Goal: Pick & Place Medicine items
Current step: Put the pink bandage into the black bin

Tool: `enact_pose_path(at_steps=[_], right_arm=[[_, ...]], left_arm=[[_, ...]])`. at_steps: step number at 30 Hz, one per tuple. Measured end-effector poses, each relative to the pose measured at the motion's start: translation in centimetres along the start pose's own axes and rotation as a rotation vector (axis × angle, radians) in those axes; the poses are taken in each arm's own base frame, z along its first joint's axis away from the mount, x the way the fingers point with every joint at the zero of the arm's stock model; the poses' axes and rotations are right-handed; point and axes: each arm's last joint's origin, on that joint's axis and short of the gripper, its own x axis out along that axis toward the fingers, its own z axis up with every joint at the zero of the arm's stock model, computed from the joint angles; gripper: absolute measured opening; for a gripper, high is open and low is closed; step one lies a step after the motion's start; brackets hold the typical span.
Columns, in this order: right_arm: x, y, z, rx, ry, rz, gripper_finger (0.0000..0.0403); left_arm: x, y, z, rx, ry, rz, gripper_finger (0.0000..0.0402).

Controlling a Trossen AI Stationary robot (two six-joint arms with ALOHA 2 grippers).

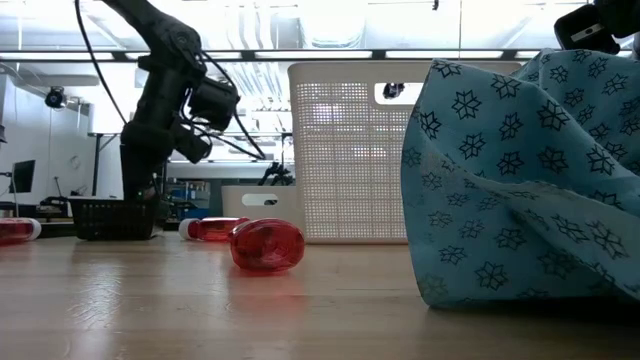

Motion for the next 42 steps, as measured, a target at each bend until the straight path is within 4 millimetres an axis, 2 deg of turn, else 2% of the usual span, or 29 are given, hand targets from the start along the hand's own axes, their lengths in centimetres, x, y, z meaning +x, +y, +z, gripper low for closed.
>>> enact_pose_path(at_steps=[6,11,15,19,28,36,42], right_arm=[[0.0,0.0,0.0,0.000,0.000,0.000,0.0224],[0.0,0.0,0.0,0.000,0.000,0.000,0.0224],[0.0,0.0,0.0,0.000,0.000,0.000,0.0224],[0.0,0.0,0.0,0.000,0.000,0.000,0.0224],[0.0,0.0,0.0,0.000,0.000,0.000,0.0224],[0.0,0.0,0.0,0.000,0.000,0.000,0.0224],[0.0,0.0,0.0,0.000,0.000,0.000,0.0224]], left_arm=[[-2.3,-0.3,-0.1,-0.036,-0.083,0.004,0.0285],[-4.1,-0.9,-1.3,-0.088,-0.165,0.008,0.0285],[-4.8,-2.3,-2.4,-0.198,-0.195,0.009,0.0285],[-4.7,-4.9,-3.6,-0.284,-0.145,0.027,0.0285],[-4.3,-11.1,-6.4,-0.412,-0.156,0.019,0.0285],[-3.7,-16.8,-10.4,-0.557,-0.161,-0.091,0.0285],[-3.1,-19.6,-13.4,-0.686,-0.162,-0.163,0.0285]])
